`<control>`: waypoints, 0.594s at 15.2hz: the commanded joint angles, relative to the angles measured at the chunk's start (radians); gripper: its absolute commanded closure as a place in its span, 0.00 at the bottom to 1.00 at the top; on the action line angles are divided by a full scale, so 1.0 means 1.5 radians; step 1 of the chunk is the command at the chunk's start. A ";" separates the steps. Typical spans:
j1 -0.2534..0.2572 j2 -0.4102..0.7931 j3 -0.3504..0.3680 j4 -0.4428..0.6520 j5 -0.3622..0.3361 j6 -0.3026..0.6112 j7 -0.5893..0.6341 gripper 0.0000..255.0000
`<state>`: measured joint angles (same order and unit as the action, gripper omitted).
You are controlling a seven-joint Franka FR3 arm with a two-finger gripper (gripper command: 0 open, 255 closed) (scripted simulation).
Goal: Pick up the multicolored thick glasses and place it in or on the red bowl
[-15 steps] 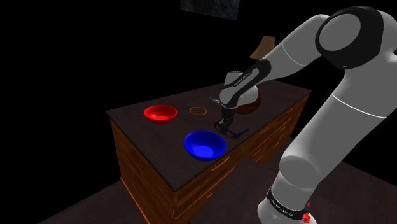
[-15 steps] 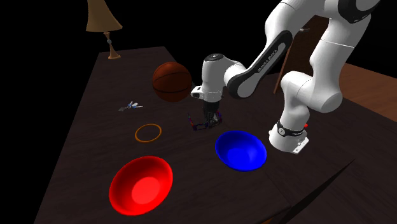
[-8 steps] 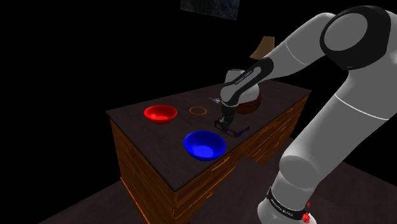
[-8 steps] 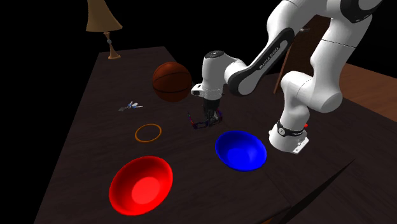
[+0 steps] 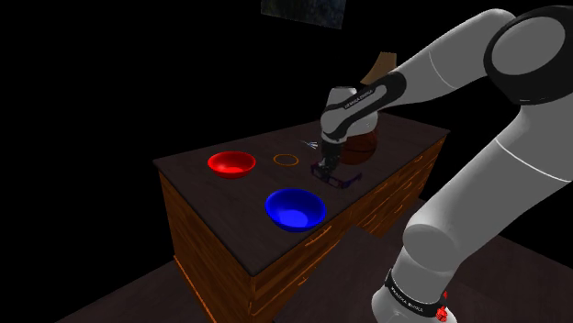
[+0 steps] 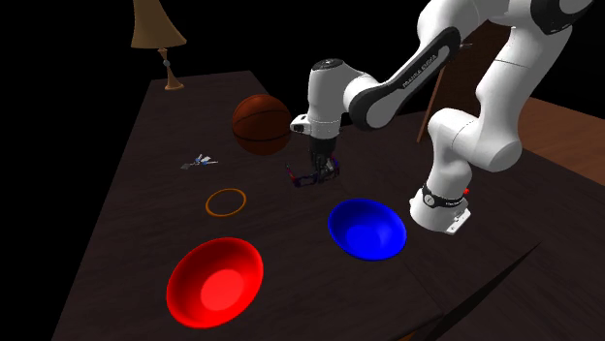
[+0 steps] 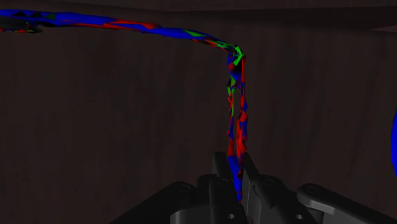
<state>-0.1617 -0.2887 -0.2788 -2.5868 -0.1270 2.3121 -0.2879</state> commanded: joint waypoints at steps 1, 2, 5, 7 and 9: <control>-0.001 -0.014 0.002 0.009 -0.001 -0.022 0.001 1.00; -0.001 -0.020 0.003 0.013 -0.002 -0.033 0.002 1.00; -0.002 -0.036 0.007 0.028 -0.003 -0.064 0.003 1.00; -0.002 -0.047 0.009 0.038 -0.003 -0.085 0.004 1.00; -0.002 -0.056 0.011 0.049 -0.003 -0.105 0.004 1.00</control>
<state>-0.1651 -0.3669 -0.2647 -2.5226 -0.1325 2.1706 -0.2823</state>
